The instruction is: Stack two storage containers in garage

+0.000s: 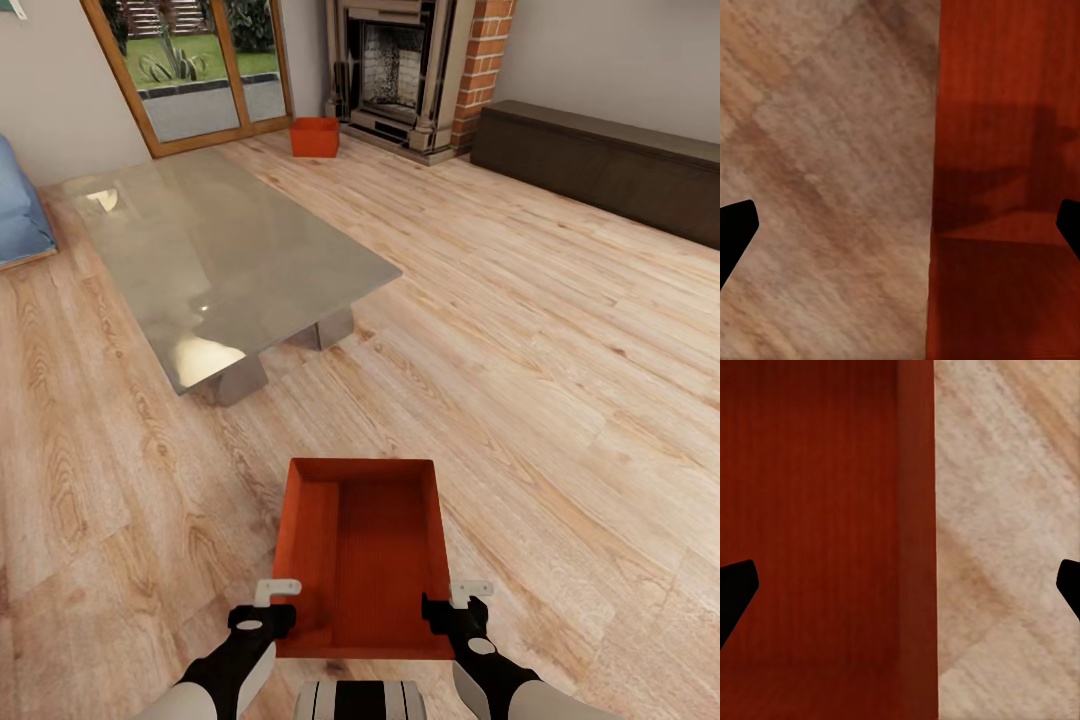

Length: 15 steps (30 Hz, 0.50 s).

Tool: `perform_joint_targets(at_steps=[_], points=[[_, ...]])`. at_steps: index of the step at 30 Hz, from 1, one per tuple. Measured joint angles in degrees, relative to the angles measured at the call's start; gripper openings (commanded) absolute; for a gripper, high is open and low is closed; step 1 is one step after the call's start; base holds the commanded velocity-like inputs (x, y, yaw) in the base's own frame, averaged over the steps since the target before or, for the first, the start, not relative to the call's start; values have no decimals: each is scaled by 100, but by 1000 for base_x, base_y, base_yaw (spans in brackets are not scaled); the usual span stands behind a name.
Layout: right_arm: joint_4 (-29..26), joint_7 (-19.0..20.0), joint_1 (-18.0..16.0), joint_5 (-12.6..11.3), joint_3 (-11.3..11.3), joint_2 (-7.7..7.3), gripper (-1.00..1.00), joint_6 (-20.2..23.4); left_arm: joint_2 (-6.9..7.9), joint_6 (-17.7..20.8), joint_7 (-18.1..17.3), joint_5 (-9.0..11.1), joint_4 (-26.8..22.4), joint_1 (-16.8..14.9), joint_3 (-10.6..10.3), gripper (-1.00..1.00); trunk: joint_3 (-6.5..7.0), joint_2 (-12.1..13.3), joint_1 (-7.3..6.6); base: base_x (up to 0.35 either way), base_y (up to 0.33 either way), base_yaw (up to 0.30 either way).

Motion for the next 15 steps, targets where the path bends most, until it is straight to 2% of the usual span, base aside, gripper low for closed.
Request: perform_joint_targets(at_steps=[13,14,15], points=[[0,0,0,1,0,1,100,0,15,-25,-73,23,54,0,5,100,0,0,0,0,0,0],[0,0,0,1,0,2,-100,0,16,-23,-75,41,55,0,6,100,0,0,0,0,0,0],[0,0,0,1,0,3,-100,-2,16,-22,-76,55,55,0,5,-100,0,0,0,0,0,0]])
